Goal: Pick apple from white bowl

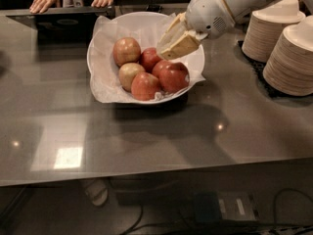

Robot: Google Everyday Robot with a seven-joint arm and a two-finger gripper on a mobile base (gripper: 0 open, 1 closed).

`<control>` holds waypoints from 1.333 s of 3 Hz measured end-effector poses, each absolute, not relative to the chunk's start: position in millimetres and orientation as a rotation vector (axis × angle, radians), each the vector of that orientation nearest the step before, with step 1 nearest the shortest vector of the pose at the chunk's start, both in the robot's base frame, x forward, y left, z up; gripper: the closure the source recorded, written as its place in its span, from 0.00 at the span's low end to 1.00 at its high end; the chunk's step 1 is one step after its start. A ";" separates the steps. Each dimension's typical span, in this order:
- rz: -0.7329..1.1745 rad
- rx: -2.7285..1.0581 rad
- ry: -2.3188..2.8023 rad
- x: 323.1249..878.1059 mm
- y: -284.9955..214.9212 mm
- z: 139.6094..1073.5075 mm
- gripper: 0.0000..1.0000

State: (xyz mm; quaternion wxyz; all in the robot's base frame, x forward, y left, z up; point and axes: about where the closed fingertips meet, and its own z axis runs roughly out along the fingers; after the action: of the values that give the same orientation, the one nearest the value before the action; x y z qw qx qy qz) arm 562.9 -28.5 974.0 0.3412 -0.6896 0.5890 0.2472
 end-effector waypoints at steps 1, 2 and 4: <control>0.632 -1.751 1.561 555.3 -37.0 971.4 0.77; 0.629 -1.718 1.582 550.5 -43.6 968.2 0.68; 0.638 -1.678 1.611 548.2 -54.2 958.4 0.21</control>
Offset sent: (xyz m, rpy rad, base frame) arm -0.0189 -0.0302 -0.0103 0.0305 0.0165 -0.1207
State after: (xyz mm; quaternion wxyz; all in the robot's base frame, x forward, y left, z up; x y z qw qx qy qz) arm 548.2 -54.2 958.4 0.3567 -0.6498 0.6241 0.2470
